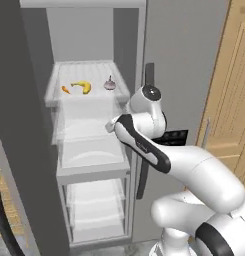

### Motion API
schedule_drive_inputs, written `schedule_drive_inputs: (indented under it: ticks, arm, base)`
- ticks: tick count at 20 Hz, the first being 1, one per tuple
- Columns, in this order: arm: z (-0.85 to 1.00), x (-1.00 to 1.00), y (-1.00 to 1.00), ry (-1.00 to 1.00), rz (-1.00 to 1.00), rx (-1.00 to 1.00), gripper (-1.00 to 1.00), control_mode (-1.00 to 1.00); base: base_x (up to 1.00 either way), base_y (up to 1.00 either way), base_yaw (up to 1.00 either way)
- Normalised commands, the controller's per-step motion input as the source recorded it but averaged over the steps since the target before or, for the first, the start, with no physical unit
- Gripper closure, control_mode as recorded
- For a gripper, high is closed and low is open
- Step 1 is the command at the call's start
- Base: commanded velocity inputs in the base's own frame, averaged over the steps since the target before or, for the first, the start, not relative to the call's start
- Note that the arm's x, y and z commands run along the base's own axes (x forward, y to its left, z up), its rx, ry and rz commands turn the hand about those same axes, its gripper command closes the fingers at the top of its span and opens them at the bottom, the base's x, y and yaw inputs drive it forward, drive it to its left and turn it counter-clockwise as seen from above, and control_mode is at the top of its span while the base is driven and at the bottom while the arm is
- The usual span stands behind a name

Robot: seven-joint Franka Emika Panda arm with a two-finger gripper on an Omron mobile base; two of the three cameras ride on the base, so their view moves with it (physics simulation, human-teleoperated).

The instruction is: Open the fridge, remove the banana, garlic, and shrimp, and place them on any counter.

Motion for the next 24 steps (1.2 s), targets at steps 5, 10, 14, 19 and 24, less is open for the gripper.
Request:
schedule_drive_inputs:
  ticks: [5, 10, 14, 19, 24]
  arm:
    - [0.0, 0.0, 0.0, 0.0, 0.0, 0.0, -1.0, 1.0]
    - [0.0, 0.0, 0.0, 0.0, 0.0, 0.0, -1.0, 1.0]
    - [0.03, 0.27, 0.49, 0.0, -0.16, 0.0, -1.0, -1.0]
    - [0.3, 0.0, 0.64, -0.01, 0.08, 0.03, -1.0, -1.0]
    - [0.53, 0.01, 0.63, 0.0, 0.16, 0.1, -1.0, -1.0]
  base:
    - [0.03, 0.75, -0.6]
    - [0.47, 0.67, -0.41]
    - [0.0, 0.0, 0.0]
    - [0.0, 0.0, 0.0]
    - [0.0, 0.0, 0.0]
